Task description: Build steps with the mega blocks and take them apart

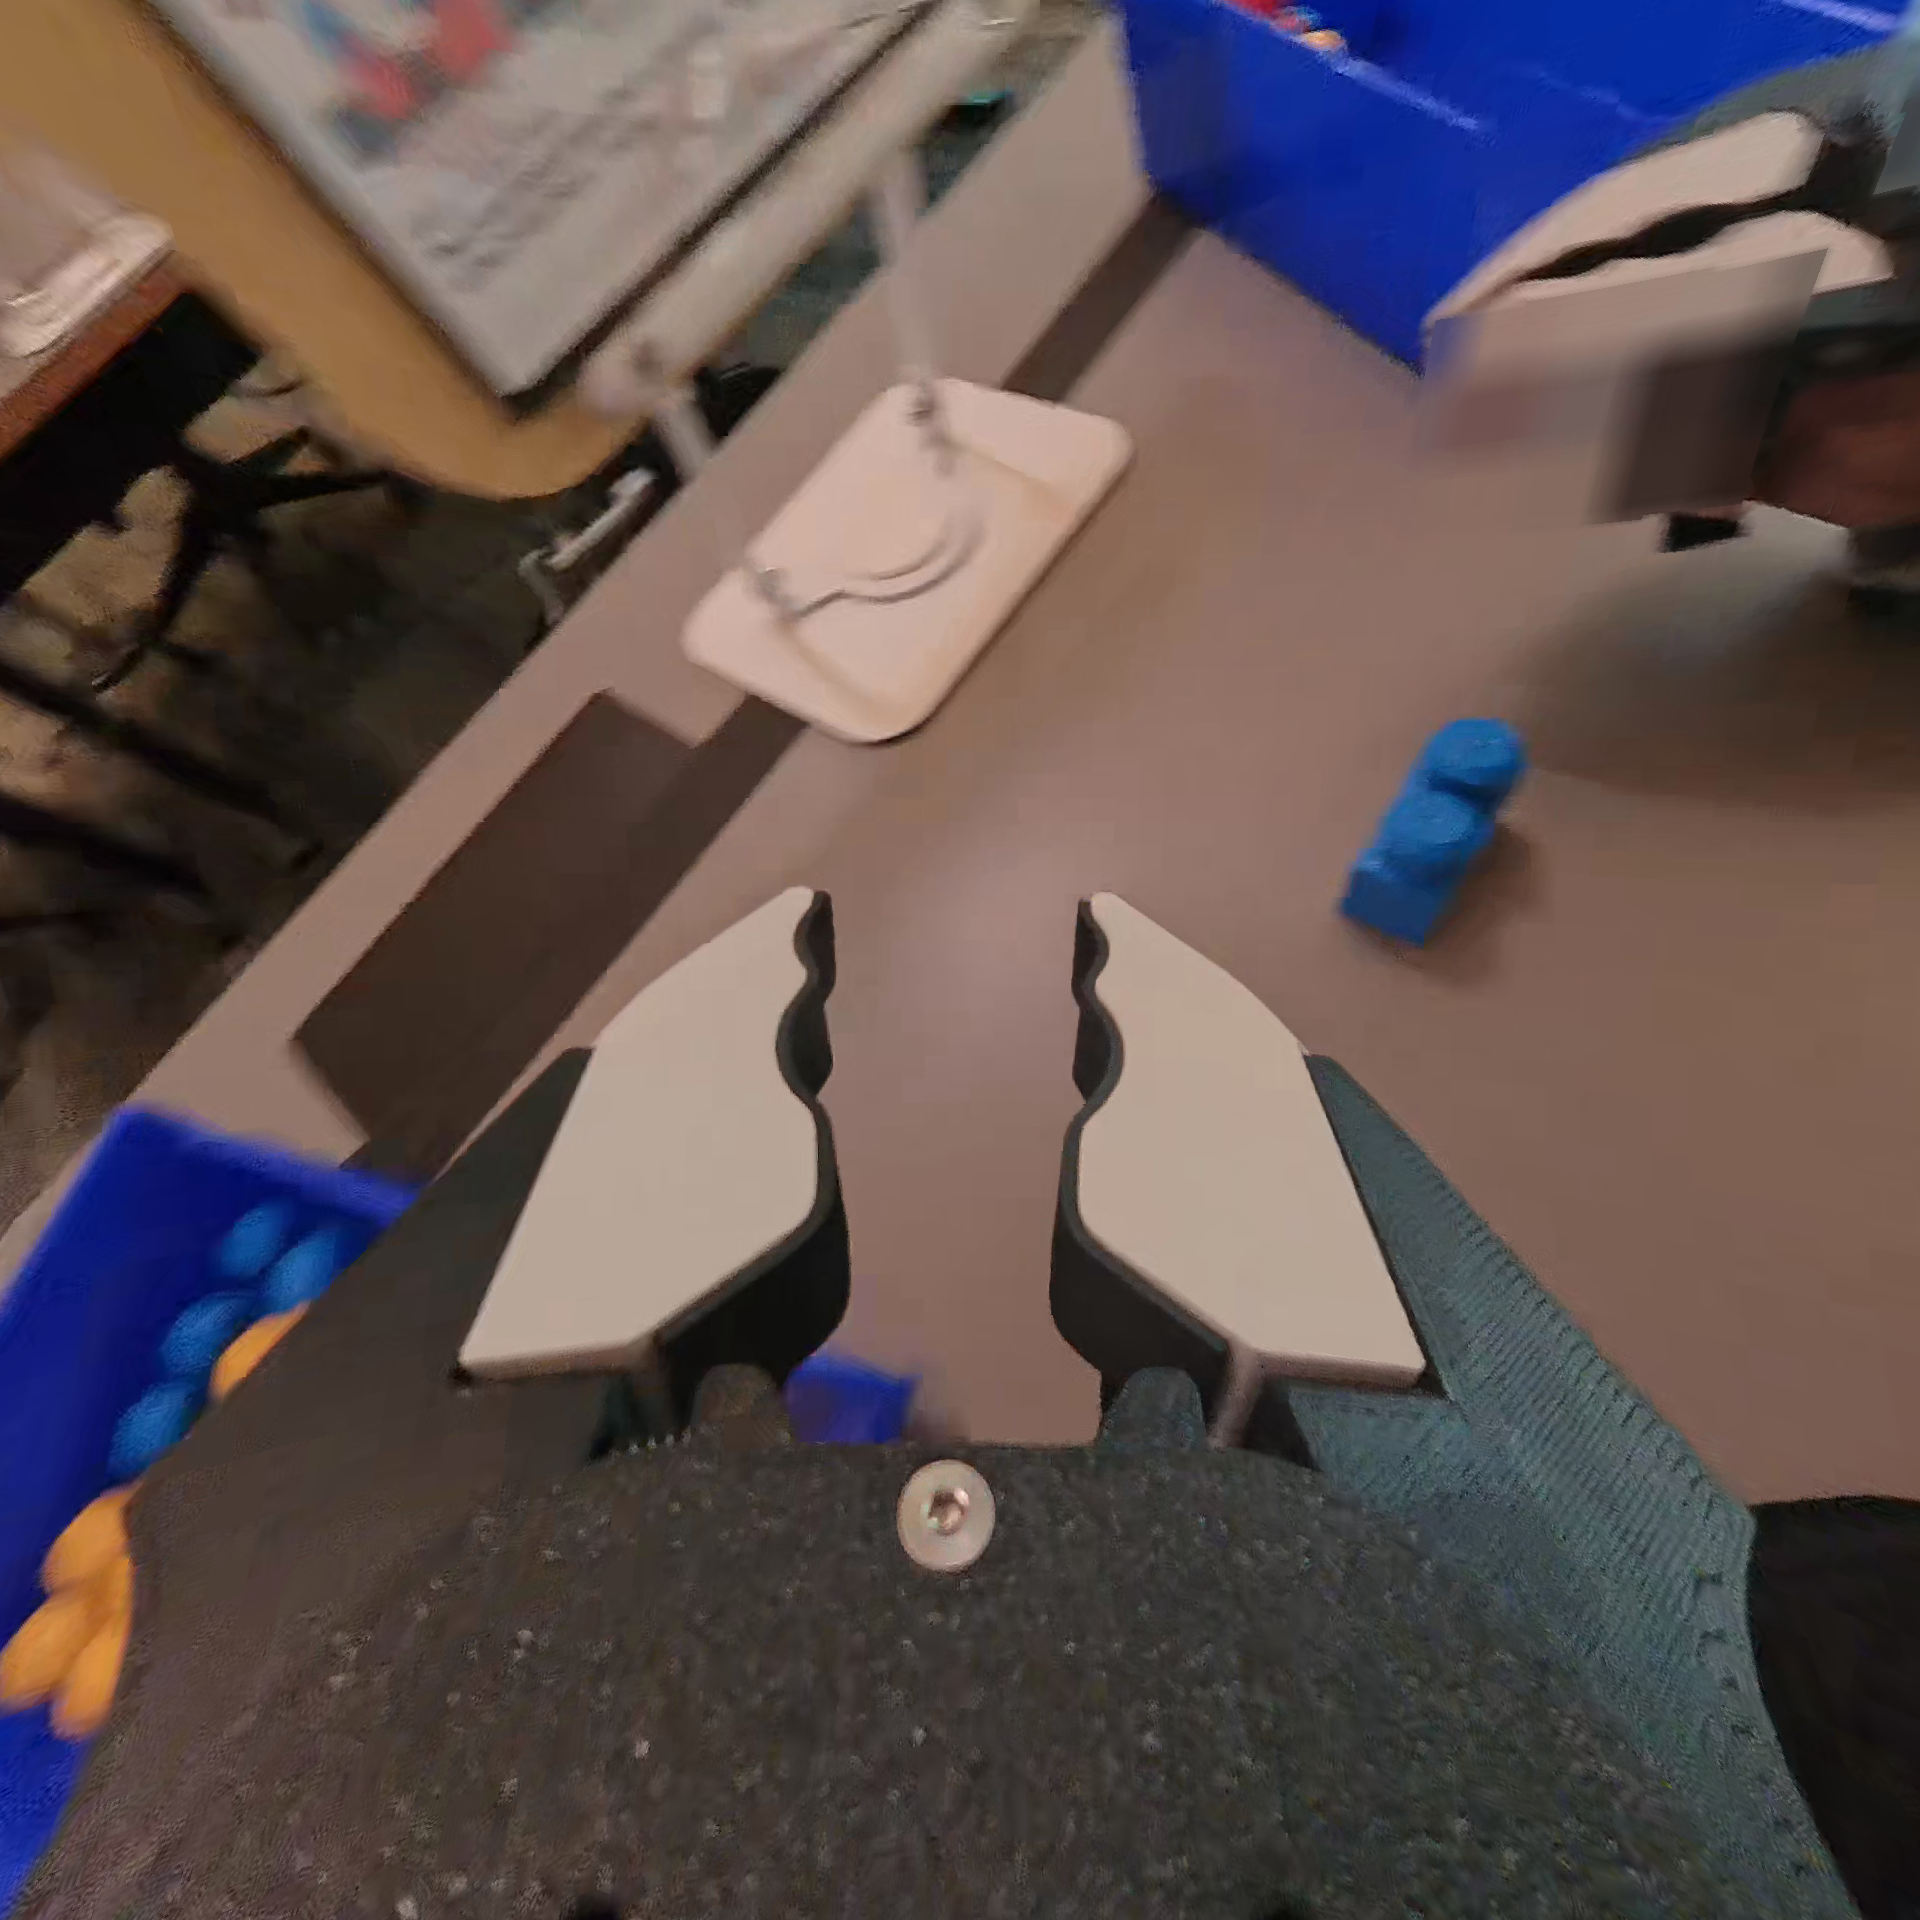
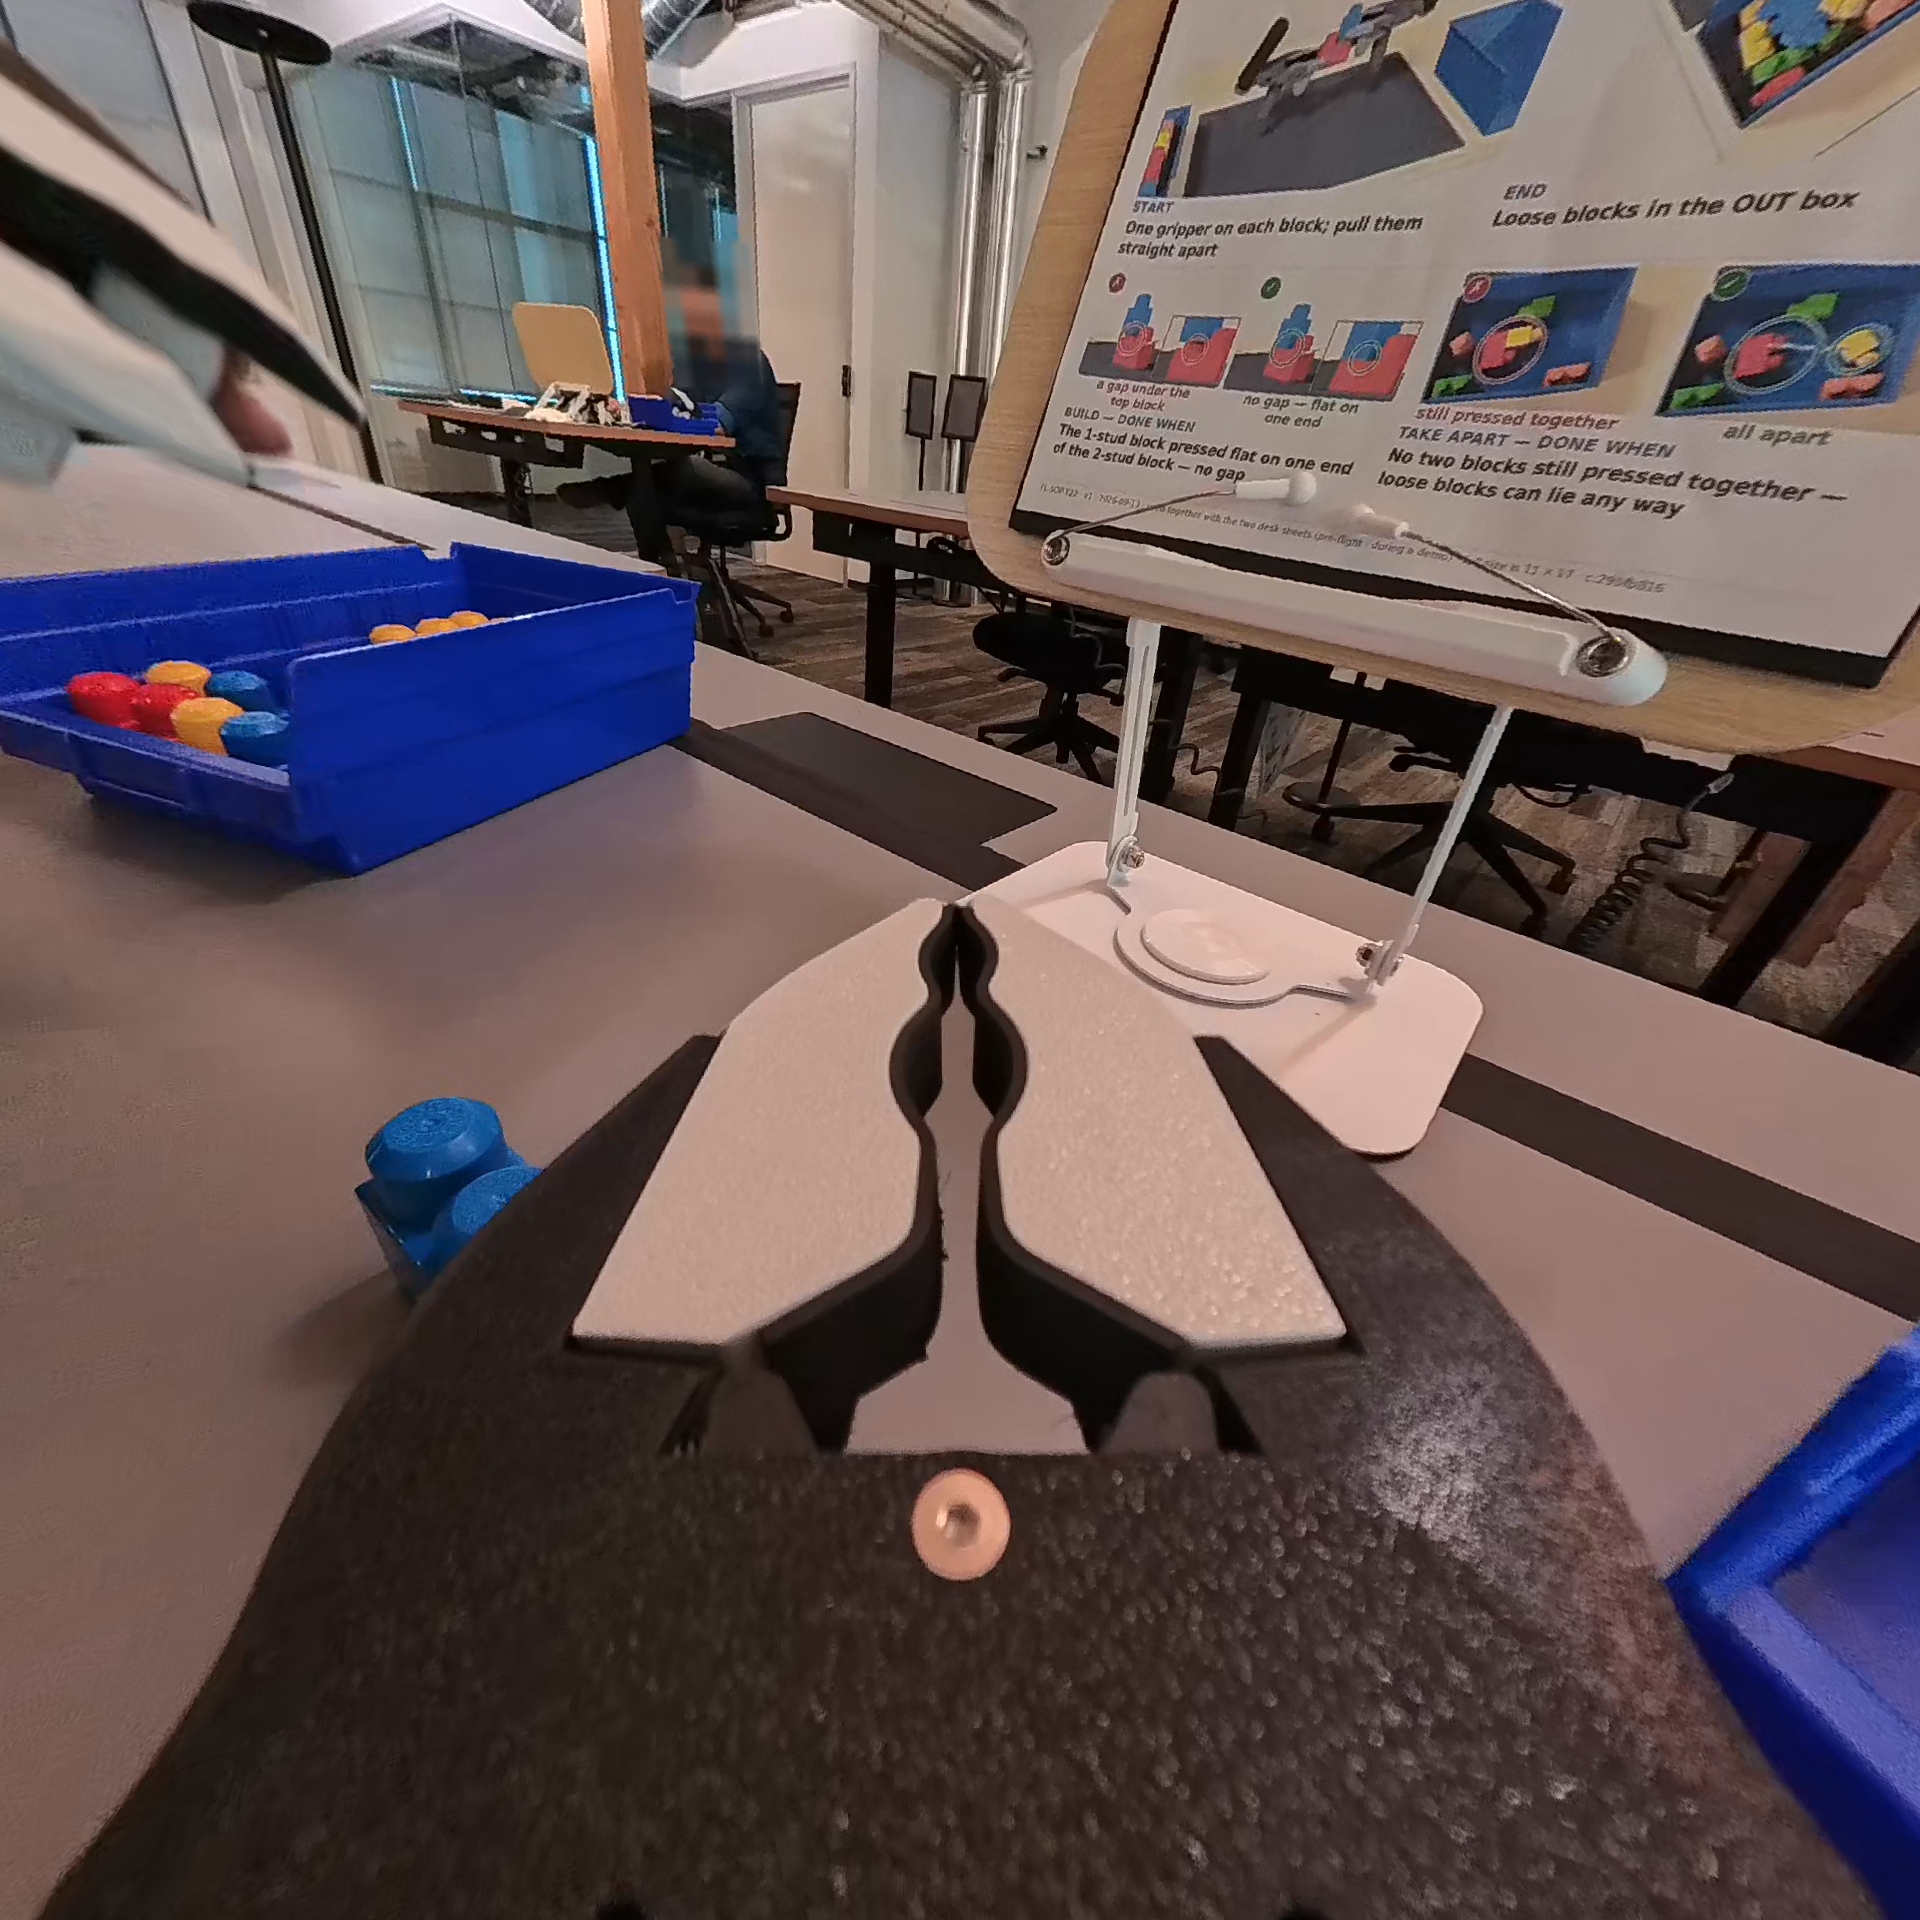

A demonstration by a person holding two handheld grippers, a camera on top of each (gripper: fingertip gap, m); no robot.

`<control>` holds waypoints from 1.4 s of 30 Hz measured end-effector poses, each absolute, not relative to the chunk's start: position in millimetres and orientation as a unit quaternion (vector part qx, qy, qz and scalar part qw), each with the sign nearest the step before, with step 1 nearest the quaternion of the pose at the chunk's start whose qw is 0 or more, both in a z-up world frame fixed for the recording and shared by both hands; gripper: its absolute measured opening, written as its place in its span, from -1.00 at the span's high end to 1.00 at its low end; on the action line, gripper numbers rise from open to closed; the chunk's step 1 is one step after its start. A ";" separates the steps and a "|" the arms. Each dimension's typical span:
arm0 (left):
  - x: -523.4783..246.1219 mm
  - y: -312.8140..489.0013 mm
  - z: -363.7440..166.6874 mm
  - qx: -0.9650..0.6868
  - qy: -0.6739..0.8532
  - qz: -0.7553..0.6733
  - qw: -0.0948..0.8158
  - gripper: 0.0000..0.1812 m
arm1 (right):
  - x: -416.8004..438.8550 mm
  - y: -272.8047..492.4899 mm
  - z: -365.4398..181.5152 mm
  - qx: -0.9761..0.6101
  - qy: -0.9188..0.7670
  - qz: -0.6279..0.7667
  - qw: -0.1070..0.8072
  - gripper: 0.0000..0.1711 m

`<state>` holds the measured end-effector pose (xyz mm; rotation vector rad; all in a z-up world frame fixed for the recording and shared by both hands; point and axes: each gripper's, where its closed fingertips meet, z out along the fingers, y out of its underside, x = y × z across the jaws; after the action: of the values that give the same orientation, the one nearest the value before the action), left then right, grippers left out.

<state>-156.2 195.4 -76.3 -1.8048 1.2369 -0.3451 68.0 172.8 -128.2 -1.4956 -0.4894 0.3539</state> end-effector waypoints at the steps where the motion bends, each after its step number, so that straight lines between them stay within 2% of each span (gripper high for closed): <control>1: -177.3 208.5 -69.2 -0.744 0.480 -0.120 0.449 0.53 | 67.9 173.0 -128.8 -0.670 -0.219 0.158 0.691 1.00; 5: -259.2 251.7 -83.1 -0.822 0.407 -0.053 0.396 0.50 | 67.4 173.3 -130.8 -0.672 -0.220 0.157 0.689 1.00; 10: -320.9 262.7 -152.9 -0.901 0.332 -0.019 0.278 0.43 | 68.0 173.6 -131.5 -0.674 -0.219 0.158 0.688 1.00; 19: -336.6 259.6 -210.9 -0.943 0.263 -0.040 0.200 0.42 | 67.8 174.0 -132.9 -0.676 -0.220 0.159 0.685 1.00; 21: -336.3 257.5 -219.2 -0.946 0.265 -0.035 0.183 0.47 | 68.1 174.1 -133.2 -0.677 -0.219 0.159 0.685 1.00; 23: -339.9 260.9 -222.9 -0.946 0.268 -0.010 0.183 0.61 | 68.3 174.1 -133.0 -0.677 -0.219 0.159 0.685 1.00; 28: -334.4 268.3 -202.9 -0.932 0.292 0.012 0.216 0.66 | 70.1 173.8 -131.6 -0.676 -0.217 0.158 0.686 1.00; 33: -316.0 275.8 -133.1 -0.891 0.312 0.028 0.328 0.66 | 69.7 173.8 -131.1 -0.674 -0.217 0.159 0.688 1.00; 38: -243.3 242.3 -69.8 -0.817 0.405 -0.023 0.411 0.66 | 66.0 171.1 -129.4 -0.668 -0.225 0.165 0.689 1.00; 42: -169.3 189.0 -67.6 -0.752 0.514 -0.078 0.406 0.66 | 56.6 160.6 -120.7 -0.644 -0.250 0.196 0.696 1.00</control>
<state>-169.3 189.0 -67.6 -1.8963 1.2959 -0.1960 56.6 160.6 -120.7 -1.4380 -0.5574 0.4380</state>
